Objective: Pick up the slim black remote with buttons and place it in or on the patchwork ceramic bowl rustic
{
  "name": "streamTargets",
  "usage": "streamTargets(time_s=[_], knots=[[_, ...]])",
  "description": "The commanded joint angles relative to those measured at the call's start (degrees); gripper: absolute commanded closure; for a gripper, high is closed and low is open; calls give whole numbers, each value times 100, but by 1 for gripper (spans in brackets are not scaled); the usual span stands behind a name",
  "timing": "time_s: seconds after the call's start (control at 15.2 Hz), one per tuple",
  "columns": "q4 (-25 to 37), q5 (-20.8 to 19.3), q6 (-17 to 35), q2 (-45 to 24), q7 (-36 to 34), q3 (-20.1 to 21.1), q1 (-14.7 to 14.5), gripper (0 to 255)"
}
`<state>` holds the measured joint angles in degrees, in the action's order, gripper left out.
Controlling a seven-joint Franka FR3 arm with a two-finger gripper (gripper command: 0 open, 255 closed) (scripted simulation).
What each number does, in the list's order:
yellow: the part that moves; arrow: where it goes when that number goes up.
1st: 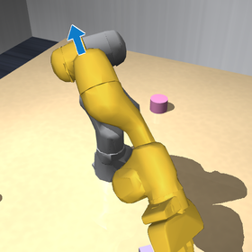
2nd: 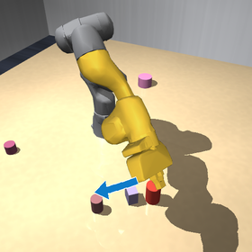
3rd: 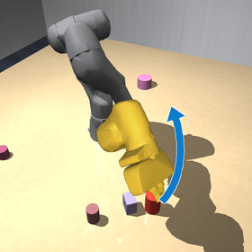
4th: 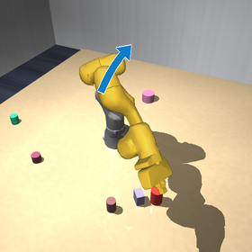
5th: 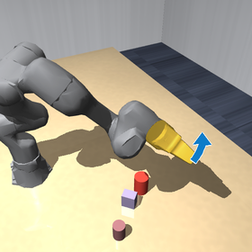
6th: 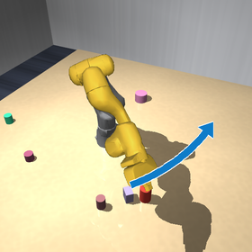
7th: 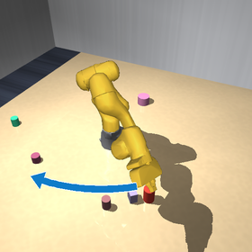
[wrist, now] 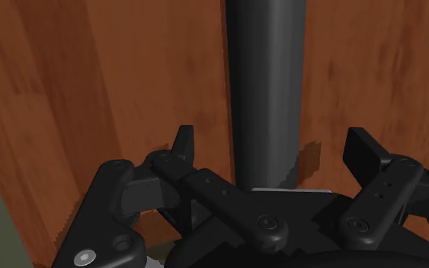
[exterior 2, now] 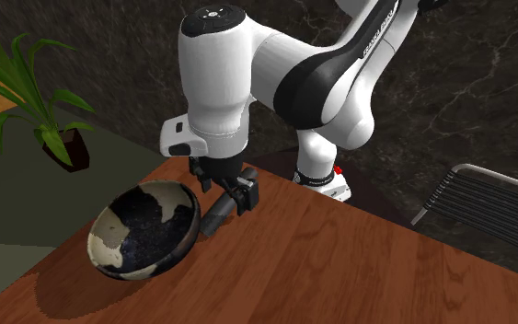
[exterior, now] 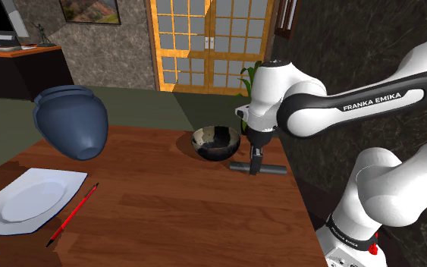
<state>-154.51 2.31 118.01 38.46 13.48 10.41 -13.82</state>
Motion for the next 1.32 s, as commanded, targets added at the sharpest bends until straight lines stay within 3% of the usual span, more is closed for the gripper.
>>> streamTargets(time_s=[0.0, 0.46, 0.53, 1.25], knots=[[-85, 2, 148, -59, -8, 14, 1, 0], [-85, 2, 146, -58, -7, 13, 1, 0], [-85, 2, 146, -58, -7, 13, 1, 255], [33, -1, -32, 3, 6, -1, 5, 255]])
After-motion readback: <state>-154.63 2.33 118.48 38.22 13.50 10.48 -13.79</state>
